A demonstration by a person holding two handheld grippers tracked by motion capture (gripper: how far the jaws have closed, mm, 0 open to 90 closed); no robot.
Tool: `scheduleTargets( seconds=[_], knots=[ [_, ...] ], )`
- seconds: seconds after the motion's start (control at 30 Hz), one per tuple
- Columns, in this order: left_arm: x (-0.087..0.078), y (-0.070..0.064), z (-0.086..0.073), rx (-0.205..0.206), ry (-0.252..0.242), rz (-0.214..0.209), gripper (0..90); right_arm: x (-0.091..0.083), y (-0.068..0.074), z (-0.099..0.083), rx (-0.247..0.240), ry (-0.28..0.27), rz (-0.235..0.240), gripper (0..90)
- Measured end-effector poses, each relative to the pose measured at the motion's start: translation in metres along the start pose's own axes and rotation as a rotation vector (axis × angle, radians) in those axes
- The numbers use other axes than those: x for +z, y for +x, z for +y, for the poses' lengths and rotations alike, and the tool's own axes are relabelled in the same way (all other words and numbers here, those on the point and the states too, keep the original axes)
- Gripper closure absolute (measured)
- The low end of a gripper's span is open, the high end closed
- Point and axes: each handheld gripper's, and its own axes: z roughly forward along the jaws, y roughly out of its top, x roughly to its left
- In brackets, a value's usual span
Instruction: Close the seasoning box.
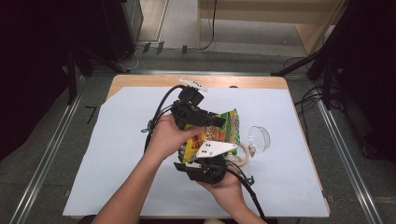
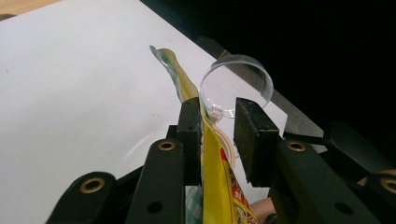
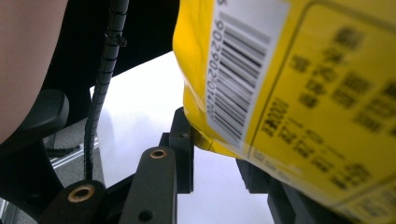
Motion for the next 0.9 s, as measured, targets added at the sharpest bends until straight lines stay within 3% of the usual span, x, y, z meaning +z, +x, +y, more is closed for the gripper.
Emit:
scheduleTargets(
  seconds=[0.33, 0.9],
  knots=[
    [-0.0009, 0.0009, -0.0044, -0.018, -0.003, 0.006, 73.4, 0.0021, 0.0026, -0.0012, 0.003, 0.007, 0.014, 71.3],
    [-0.0002, 0.0003, -0.0048, -0.014, -0.012, 0.005, 73.3, 0.0006, 0.0016, -0.0018, -0.01, 0.012, 0.0, 71.3]
  ],
)
